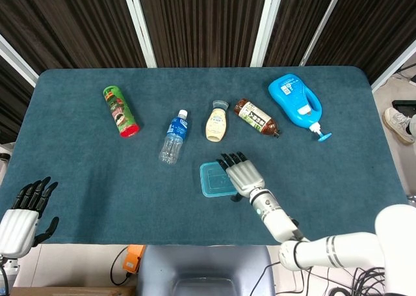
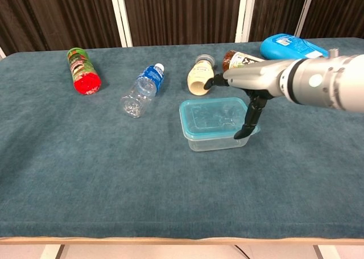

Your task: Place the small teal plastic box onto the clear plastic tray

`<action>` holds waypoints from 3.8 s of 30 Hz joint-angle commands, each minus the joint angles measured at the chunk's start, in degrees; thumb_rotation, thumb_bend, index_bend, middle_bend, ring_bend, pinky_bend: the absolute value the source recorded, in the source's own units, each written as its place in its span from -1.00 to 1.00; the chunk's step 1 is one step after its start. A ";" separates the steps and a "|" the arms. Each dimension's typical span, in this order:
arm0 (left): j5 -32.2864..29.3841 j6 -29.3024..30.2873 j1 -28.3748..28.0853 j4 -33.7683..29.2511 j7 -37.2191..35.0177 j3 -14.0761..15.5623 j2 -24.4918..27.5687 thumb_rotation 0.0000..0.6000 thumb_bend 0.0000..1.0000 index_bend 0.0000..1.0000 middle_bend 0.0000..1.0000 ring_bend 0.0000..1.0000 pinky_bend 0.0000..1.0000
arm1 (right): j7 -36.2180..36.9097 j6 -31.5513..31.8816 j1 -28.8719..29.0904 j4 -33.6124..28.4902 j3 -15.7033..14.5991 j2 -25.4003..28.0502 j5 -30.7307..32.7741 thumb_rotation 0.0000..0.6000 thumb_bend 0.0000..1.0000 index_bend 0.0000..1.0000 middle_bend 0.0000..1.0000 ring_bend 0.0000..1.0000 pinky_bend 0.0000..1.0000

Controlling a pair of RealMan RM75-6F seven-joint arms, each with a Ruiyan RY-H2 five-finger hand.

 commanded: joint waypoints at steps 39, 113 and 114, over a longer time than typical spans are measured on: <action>0.40 0.39 0.17 0.10 -0.21 0.10 0.00 1.00 -0.20 -1.00 -1.00 -1.00 -0.77 | 11.98 -5.49 -7.35 3.85 -1.60 -2.39 -21.73 1.00 -0.34 -0.62 -0.32 -0.51 -0.32; 0.75 0.42 0.08 0.20 -0.08 0.08 -0.18 1.00 -0.20 -1.00 -1.00 -1.00 -0.77 | 11.68 -5.46 -9.96 0.56 -3.27 -0.08 -27.18 1.00 -0.34 -0.65 -0.31 -0.51 -0.32; 0.77 0.44 0.10 0.21 -0.09 0.10 -0.17 1.00 -0.20 -1.00 -1.00 -1.00 -0.77 | 11.55 -5.52 -9.93 0.64 -3.26 -0.23 -27.05 1.00 -0.34 -0.65 -0.31 -0.51 -0.32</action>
